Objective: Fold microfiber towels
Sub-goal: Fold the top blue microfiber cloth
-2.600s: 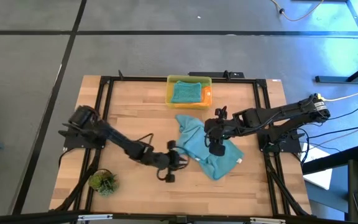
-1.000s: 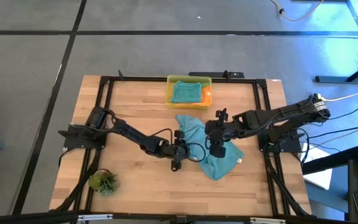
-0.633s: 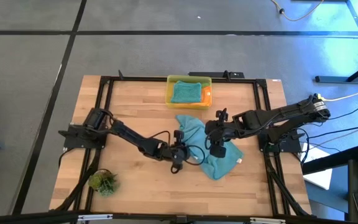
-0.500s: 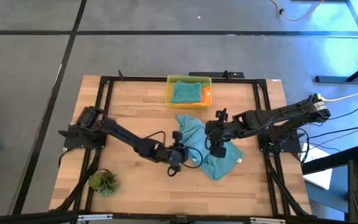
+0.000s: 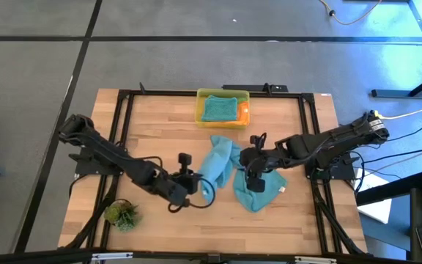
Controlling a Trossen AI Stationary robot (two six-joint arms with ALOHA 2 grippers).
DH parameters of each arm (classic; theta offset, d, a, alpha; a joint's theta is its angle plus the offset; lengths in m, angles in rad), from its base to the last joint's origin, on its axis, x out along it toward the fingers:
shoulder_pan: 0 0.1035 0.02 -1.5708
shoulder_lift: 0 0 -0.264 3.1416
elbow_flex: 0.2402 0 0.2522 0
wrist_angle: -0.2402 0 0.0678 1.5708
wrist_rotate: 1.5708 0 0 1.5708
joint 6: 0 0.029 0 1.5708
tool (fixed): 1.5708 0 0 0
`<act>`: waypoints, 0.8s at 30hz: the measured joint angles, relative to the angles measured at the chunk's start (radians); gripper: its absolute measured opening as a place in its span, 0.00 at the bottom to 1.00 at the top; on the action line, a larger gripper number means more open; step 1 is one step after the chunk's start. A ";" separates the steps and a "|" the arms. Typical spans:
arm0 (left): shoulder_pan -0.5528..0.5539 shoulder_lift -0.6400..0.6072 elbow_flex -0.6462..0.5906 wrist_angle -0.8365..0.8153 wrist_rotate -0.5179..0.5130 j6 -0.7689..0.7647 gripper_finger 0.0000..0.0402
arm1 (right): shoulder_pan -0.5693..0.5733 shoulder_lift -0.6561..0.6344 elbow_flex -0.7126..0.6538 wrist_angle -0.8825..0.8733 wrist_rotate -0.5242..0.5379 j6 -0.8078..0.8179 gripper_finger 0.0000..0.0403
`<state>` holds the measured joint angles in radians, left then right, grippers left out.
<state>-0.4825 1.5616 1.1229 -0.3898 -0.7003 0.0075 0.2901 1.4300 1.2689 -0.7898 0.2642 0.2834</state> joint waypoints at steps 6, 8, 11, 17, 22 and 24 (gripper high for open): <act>-0.057 -0.011 -0.012 -0.135 -0.019 -0.168 0.00 | 0.042 0.006 -0.154 0.256 0.004 -0.026 0.38; -0.070 -0.011 -0.026 -0.137 -0.024 -0.205 0.00 | 0.048 0.006 -0.239 0.397 -0.003 -0.035 0.38; -0.091 -0.010 -0.050 -0.134 -0.053 -0.261 0.00 | 0.055 0.007 -0.371 0.632 -0.003 -0.033 0.38; -0.124 -0.010 -0.081 -0.136 -0.121 -0.332 0.00 | 0.055 0.070 -0.614 1.278 0.004 -0.087 0.38; -0.129 -0.010 -0.082 -0.117 -0.128 -0.346 0.00 | 0.055 0.165 -0.641 1.436 -0.018 -0.190 0.38; -0.130 -0.010 -0.082 -0.113 -0.128 -0.345 0.00 | 0.055 0.214 -0.605 1.440 -0.039 -0.218 0.38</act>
<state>-0.6128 1.5517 1.0412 -0.5032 -0.8281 -0.3378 0.3454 1.6438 0.6642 0.6498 0.2254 0.0651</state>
